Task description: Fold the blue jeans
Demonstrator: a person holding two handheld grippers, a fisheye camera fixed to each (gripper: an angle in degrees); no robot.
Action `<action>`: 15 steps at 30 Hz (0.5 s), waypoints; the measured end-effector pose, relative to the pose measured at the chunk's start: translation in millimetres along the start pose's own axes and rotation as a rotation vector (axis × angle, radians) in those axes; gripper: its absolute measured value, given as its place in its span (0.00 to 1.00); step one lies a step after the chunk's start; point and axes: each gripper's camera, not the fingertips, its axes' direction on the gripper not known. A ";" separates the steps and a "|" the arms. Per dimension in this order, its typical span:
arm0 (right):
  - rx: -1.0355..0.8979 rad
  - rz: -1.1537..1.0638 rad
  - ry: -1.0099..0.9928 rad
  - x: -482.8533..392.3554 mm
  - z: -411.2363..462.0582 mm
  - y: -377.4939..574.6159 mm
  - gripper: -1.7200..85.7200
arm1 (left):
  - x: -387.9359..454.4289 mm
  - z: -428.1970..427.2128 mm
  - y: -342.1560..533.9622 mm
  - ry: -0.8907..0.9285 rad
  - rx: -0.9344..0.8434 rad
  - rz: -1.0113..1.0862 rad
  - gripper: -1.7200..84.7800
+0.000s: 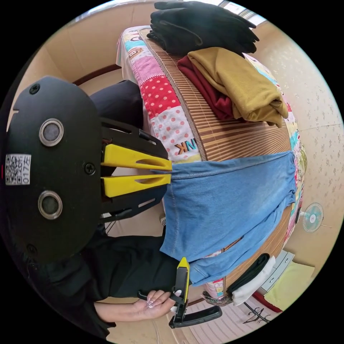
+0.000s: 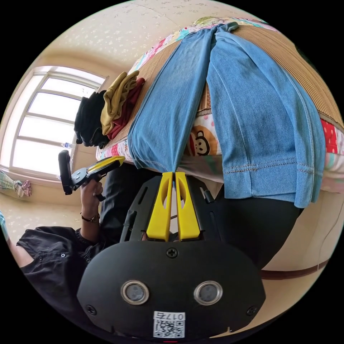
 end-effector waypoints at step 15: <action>-0.024 -0.021 -0.028 26.0 -4.9 -1.1 0.04 | 10.3 33.4 -22.9 0.063 -0.145 0.069 0.02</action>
